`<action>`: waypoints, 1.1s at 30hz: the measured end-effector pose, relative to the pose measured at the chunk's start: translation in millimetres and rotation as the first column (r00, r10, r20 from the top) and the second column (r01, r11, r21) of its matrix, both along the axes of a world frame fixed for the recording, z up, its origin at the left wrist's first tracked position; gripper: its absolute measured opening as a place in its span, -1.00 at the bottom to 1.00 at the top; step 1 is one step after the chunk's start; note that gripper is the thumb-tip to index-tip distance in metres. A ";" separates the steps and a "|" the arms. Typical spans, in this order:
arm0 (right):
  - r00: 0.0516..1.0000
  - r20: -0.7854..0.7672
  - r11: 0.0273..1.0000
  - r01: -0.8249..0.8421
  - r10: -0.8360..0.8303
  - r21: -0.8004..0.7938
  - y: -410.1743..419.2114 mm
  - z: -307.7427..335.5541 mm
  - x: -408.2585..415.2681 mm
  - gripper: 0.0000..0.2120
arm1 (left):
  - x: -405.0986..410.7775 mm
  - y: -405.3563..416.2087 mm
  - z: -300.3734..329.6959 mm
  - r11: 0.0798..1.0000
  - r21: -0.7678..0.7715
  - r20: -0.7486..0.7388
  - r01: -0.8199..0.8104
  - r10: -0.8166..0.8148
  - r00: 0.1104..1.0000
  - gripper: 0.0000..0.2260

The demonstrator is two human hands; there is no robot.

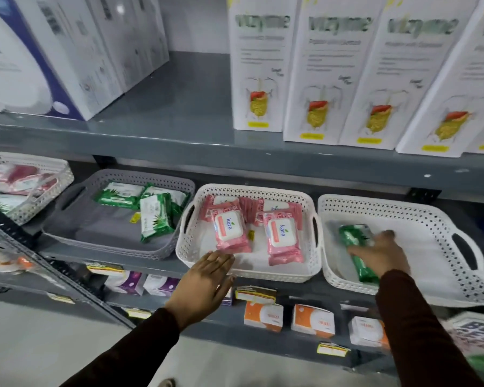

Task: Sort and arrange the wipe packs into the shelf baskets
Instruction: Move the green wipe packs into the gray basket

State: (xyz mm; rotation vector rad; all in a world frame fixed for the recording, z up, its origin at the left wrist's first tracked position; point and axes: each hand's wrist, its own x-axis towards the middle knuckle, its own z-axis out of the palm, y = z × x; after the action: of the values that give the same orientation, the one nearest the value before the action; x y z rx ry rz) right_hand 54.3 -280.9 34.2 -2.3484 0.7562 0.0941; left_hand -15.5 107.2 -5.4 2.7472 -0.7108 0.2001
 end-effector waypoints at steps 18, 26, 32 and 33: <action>0.734 0.399 0.761 -0.637 0.550 0.123 433.1 47.8 13.5 -0.51 | 12.2 274.5 7.0 0.954 0.082 -0.031 -0.289 0.293 0.956 -0.50; 0.615 0.233 0.657 -0.720 0.754 -0.224 546.4 7.3 65.0 -0.55 | 11.0 316.7 4.5 0.977 0.075 -0.041 -0.200 0.203 0.978 -0.44; 0.496 -0.123 0.395 -0.798 0.860 -0.454 563.6 -6.9 76.6 -0.54 | 6.5 315.3 3.8 0.972 0.059 -0.021 -0.226 0.228 0.973 -0.45; 0.486 -0.121 0.390 -0.805 0.865 -0.447 558.4 -3.4 73.0 -0.53 | 7.5 311.5 2.4 0.971 0.046 -0.010 -0.233 0.233 0.972 -0.46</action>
State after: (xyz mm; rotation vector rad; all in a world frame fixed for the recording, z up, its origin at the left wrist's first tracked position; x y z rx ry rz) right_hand 127.3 277.5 30.9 -2.9183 -0.6756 0.2125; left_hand -8.1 418.8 -3.0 2.8677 -0.3907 0.2147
